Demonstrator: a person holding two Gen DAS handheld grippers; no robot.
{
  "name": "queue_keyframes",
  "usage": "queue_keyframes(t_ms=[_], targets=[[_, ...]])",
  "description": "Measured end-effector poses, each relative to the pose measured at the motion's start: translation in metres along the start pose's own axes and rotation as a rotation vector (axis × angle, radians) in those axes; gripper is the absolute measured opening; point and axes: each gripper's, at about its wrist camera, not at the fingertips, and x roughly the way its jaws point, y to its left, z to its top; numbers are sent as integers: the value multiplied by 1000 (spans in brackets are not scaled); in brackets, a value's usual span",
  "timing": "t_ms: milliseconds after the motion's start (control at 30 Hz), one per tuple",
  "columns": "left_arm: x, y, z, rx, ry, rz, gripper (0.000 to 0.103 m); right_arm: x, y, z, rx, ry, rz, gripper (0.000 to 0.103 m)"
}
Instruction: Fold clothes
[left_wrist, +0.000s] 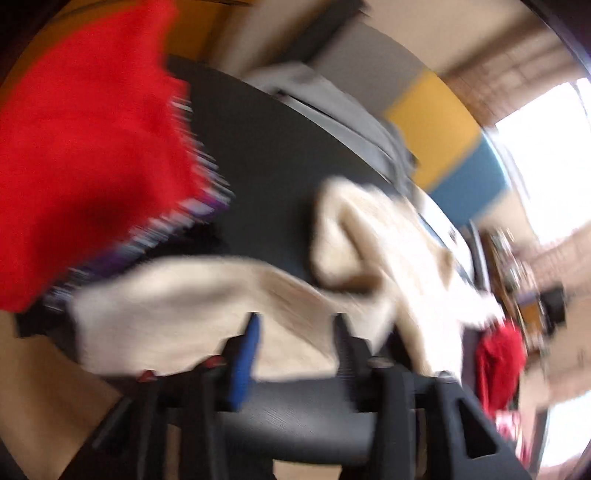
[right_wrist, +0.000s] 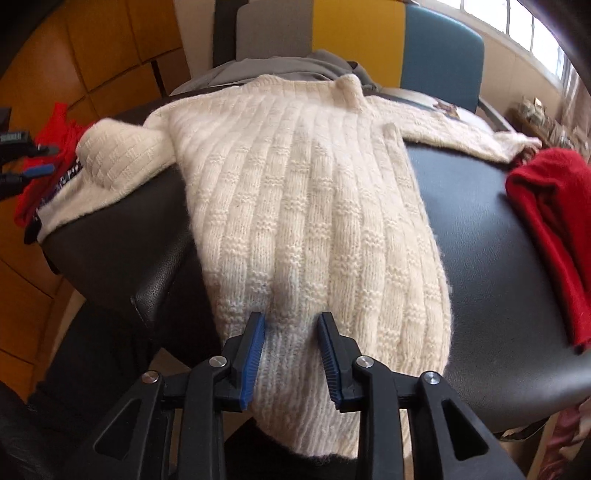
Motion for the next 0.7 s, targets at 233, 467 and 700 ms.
queue_keyframes(t_ms=[233,467,700], targets=[[48,-56,-41,109,154,-119,49,-6,30,-7,-220,-20,-143,35],[57,-64,-56,127,224,-177,49,1,27,-11,-179,-7,-119,44],[46,-53,-67,140,239,-209,52,3,26,1,-195,-7,-106,14]])
